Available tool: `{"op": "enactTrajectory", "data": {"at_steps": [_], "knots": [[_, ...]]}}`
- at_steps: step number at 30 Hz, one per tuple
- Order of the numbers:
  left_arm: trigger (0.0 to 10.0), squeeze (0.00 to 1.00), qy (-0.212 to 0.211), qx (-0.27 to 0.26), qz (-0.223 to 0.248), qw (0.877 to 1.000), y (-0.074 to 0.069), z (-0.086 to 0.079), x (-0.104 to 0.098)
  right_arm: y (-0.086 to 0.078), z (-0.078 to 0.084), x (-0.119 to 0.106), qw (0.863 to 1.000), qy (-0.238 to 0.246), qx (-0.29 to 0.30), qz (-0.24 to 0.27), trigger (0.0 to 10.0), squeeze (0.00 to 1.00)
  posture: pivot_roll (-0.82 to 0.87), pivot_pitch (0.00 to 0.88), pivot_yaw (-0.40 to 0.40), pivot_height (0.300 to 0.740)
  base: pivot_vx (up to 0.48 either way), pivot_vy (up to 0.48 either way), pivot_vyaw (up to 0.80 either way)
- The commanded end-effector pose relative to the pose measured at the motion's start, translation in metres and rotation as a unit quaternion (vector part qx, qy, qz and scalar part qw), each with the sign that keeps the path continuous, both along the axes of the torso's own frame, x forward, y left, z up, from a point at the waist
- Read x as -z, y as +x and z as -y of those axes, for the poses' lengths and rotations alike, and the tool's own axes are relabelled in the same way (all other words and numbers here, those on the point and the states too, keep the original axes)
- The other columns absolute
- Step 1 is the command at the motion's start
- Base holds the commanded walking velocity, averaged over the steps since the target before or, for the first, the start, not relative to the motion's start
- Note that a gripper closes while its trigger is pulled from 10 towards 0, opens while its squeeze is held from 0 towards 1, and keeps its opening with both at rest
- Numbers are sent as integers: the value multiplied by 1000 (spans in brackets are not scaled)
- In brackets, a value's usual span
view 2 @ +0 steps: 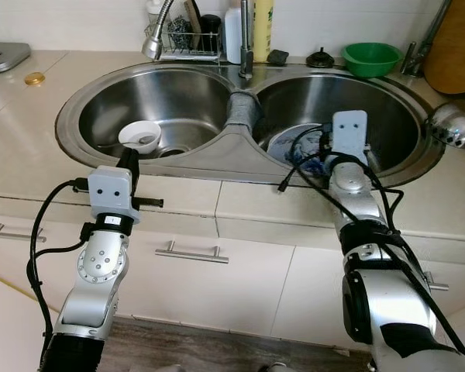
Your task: Kitchen organization
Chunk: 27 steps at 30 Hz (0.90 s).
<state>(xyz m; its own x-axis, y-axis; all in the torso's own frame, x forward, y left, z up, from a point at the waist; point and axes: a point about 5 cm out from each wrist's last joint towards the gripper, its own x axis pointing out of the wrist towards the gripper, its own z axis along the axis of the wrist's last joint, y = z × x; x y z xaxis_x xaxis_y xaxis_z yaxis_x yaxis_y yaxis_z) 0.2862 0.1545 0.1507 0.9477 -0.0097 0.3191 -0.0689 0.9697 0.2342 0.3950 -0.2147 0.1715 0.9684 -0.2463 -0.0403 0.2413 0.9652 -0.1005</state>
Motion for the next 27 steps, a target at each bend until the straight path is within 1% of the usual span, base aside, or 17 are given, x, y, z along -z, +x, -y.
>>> {"op": "enactTrajectory", "data": {"at_steps": [1,3,4,5,6,7,10,11,12,14,15,16,17,19,21,24,27], "knots": [[10000,0,0,3,-11,1000,0,1,4,-2,2,12,999,9,6,-37,10000,1000,29,9,6,740,0,0,0],[10000,0,1,4,-12,1000,0,1,4,-2,0,15,999,-8,-8,-52,10000,1000,29,8,6,740,0,0,0],[10000,0,1,4,-13,1000,0,1,4,-2,-3,19,997,-17,-27,-69,10000,1000,29,8,6,740,0,0,0],[10000,0,2,5,-14,1000,0,1,5,-3,-9,27,992,-36,-62,-100,10000,1000,26,4,8,740,0,0,0],[10000,0,2,5,-14,1000,0,1,5,-3,-9,27,992,-36,-62,-100,10000,1000,26,4,8,740,0,0,0],[10000,0,2,5,-15,1000,0,2,5,-4,-11,30,991,-39,-68,-111,10000,1000,26,3,7,740,0,0,0],[10000,0,2,6,-15,1000,0,2,6,-4,-11,29,992,-33,-68,-105,10000,1000,26,2,7,740,0,0,0],[10000,0,2,6,-16,1000,0,2,6,-3,-12,27,993,-22,-68,-94,10000,1000,26,1,7,740,0,0,0],[10000,0,0,5,-15,1000,0,1,5,-2,-14,23,995,-6,-66,-74,10000,788,26,1,7,740,0,0,0],[10000,0,-2,4,-14,1000,0,1,5,-1,-15,18,997,14,-62,-50,10000,788,28,2,7,740,0,0,0],[10000,0,-3,3,-14,1000,0,1,5,0,-15,10,998,26,-60,-20,10000,0,29,3,7,740,0,0,0],[10000,0,-3,3,-14,1000,0,1,4,0,-16,1,998,31,-62,12,10000,0,31,6,7,740,0,0,0],[10000,0,-6,2,-14,1000,0,0,4,0,-18,-12,995,39,-62,64,10000,0,31,6,7,740,0,0,0],[10000,0,-10,-1,-12,1000,0,-1,2,-2,-20,-21,993,33,-62,99,10000,0,30,7,7,740,0,0,0],[10000,0,-11,-1,-8,1000,0,-2,0,-6,-24,-28,988,32,-69,131,10000,0,30,8,6,740,0,141,0],[10000,0,-11,2,-4,1000,1,-2,-2,-13,-36,-33,981,24,-91,169,10000,0,28,10,7,740,0,480,0],[10000,0,-10,5,-2,1000,1,-1,-2,-19,-42,-33,977,26,-100,185,10000,0,28,10,7,740,0,480,0]]}}
